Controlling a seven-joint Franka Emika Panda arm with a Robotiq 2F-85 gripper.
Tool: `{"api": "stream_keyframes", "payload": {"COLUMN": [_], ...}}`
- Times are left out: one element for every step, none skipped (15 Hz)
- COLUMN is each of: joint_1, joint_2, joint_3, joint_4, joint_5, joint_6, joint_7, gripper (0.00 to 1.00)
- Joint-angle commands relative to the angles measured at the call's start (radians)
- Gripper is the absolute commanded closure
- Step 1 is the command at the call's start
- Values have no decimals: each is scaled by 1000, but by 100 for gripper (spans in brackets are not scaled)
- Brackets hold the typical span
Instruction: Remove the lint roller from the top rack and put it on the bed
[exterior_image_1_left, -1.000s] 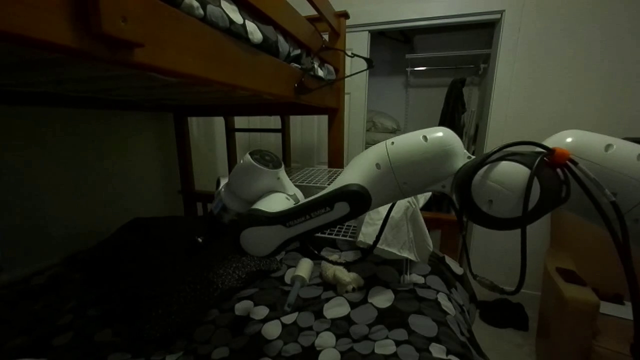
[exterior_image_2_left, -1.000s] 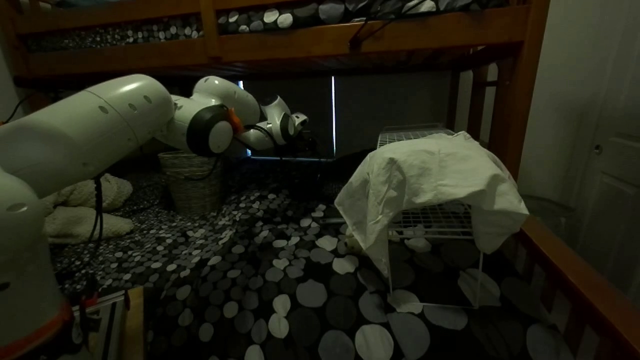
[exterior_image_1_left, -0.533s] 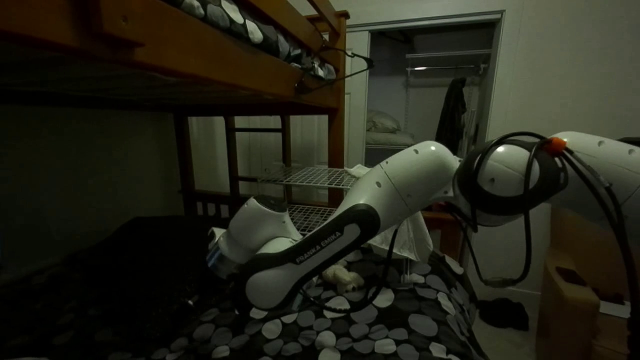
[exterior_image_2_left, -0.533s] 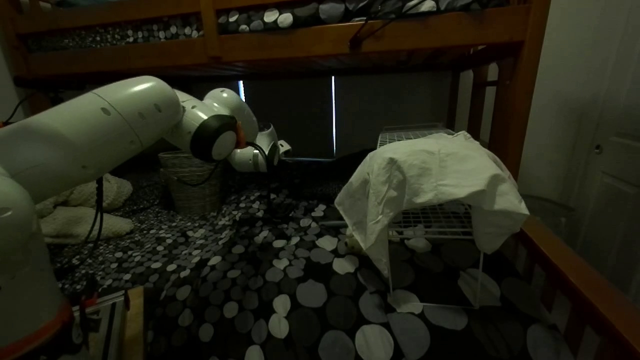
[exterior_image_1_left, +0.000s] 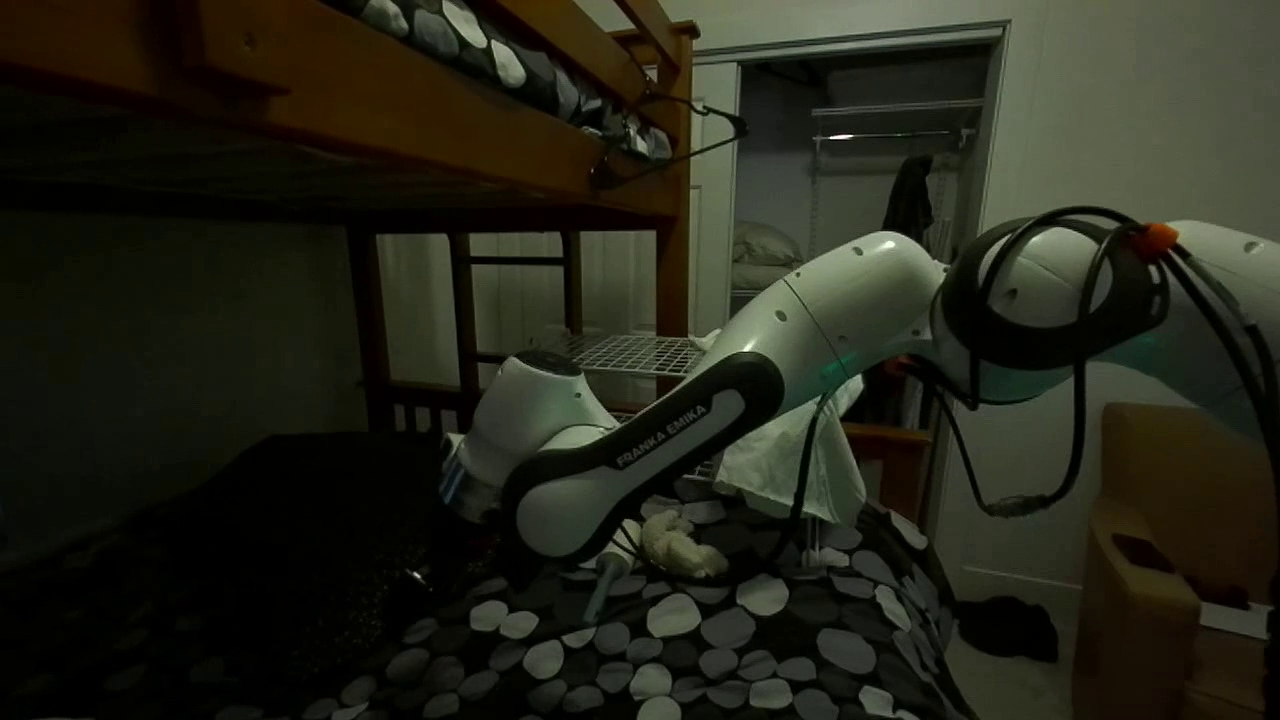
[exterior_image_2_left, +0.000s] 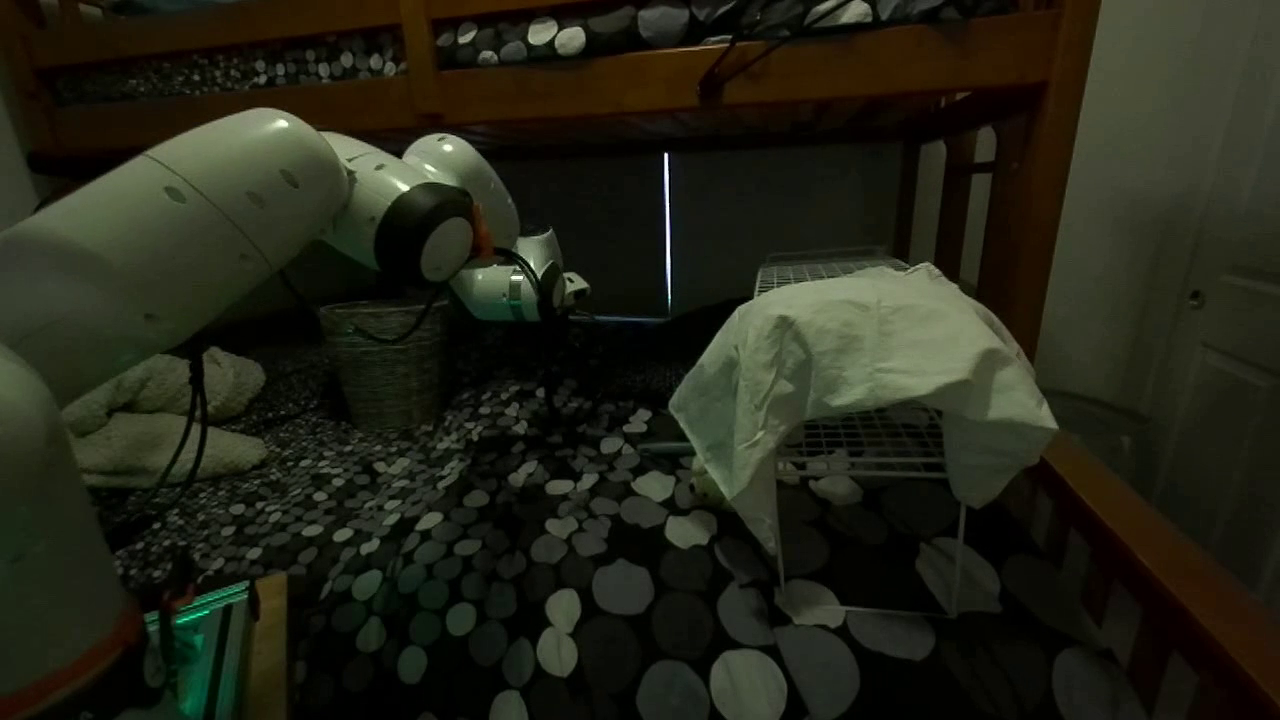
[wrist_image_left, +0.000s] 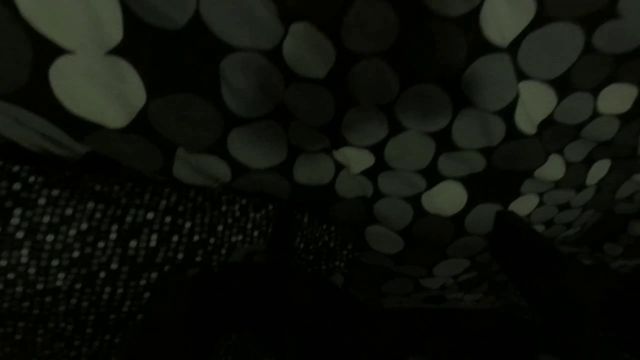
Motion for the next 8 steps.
{"api": "stream_keyframes", "payload": {"joint_1": [-40, -47, -48, -51, -56, -62, -70, -83], "joint_2": [-130, -157, -186, -210, -239, -267, -294, -320], "joint_3": [21, 25, 21, 18, 22, 22, 25, 37], "joint_4": [-236, -282, -331, -381, -430, -481, -533, -586], "joint_5": [16, 23, 23, 24, 29, 32, 38, 54], "joint_6": [-94, -117, -135, -143, -158, -163, -166, -171], "joint_7": [101, 142, 194, 247, 294, 347, 397, 438], "gripper": [0, 0, 0, 0, 0, 0, 0, 0]}}
